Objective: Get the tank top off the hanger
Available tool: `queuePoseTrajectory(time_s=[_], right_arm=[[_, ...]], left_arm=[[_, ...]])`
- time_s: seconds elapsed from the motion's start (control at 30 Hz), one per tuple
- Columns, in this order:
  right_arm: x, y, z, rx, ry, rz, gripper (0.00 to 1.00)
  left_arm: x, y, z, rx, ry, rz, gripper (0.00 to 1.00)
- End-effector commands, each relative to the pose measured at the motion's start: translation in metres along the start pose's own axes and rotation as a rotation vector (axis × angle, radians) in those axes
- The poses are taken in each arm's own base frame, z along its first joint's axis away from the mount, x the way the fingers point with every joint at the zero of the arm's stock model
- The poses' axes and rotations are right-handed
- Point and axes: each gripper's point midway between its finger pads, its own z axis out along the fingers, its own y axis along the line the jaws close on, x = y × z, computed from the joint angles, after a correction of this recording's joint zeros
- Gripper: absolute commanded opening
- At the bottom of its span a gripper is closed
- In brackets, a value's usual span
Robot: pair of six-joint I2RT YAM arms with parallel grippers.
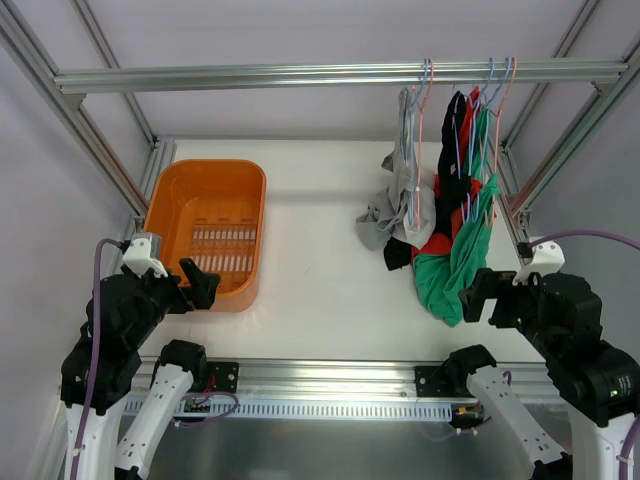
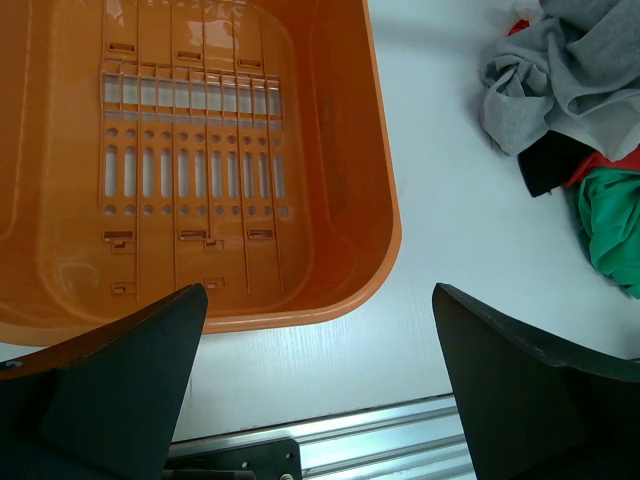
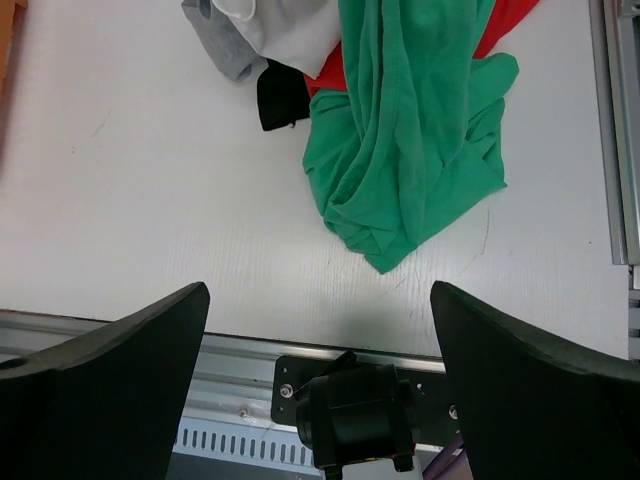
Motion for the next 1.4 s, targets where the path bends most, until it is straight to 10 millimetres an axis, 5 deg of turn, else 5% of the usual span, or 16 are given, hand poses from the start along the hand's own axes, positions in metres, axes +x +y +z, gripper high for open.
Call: queuePoseTrajectory(time_s=[0.0,0.1,0.27,0.4,0.5,0.67,0.83,1.1,1.37], right_arm=[[-0.025,0.009,-0.005,-0.045,-0.077,0.0,0.99],[-0.043,0.03,-0.012,-0.16,-0.153,0.003,1.0],[-0.088,0.093,-0.027,-0.484,-0.215,0.047,0.99],[-0.127,0.124,-0.004,-0.578,-0.125,0.102,1.0],[-0.152,0.136,0.011,-0.596,-0.108,0.114,0.98],[-0.194,0.149,0.008,-0.588,-0.16,0.084,0.91],[-0.242,0.135,0.027,-0.385,-0.226,0.024,0.76],[-0.251,0.117,0.089,-0.077,-0.194,-0.16,0.68],[-0.243,0.136,0.125,-0.035,-0.14,-0.229,0.55]], left_arm=[[-0.007,-0.005,0.002,0.023,-0.026,-0.013,0.99],[-0.006,-0.005,0.006,0.016,-0.002,-0.012,0.99],[-0.006,-0.003,0.006,0.006,-0.006,-0.015,0.99],[-0.008,-0.001,-0.001,0.002,-0.045,-0.021,0.99],[-0.007,0.001,0.004,-0.013,-0.026,-0.024,0.99],[-0.002,0.001,0.017,-0.029,0.05,-0.031,0.99],[0.0,0.002,0.022,-0.04,0.075,-0.033,0.99],[-0.002,0.003,0.017,-0.039,0.049,-0.036,0.99],[0.0,0.002,0.018,-0.038,0.061,-0.032,0.99]])
